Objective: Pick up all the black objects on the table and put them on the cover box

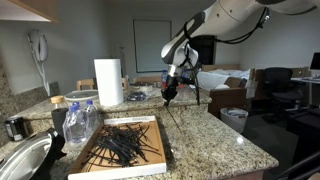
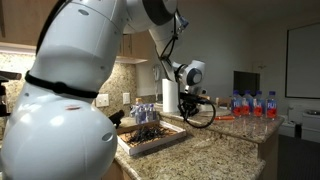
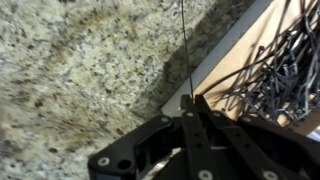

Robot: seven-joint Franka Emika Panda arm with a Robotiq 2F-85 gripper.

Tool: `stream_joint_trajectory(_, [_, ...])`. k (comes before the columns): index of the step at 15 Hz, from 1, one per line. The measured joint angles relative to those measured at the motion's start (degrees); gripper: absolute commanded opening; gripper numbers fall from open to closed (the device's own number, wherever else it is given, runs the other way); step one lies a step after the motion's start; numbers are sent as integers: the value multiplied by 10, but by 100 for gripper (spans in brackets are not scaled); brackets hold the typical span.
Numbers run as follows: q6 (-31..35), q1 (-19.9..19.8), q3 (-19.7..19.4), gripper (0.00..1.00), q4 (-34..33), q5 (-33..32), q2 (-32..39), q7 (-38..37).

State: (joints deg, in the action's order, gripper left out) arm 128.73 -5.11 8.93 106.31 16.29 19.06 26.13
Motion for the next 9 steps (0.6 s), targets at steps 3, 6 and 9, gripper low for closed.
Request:
stream_joint_trajectory(3, [-47,4,22,7,-44,30,-6,28])
stream_joint_trajectory(6, [-108,14,39,7,-86,60,-26,58])
stream_joint_trajectory(9, [-155,28,47,7,-111,92,-40,101])
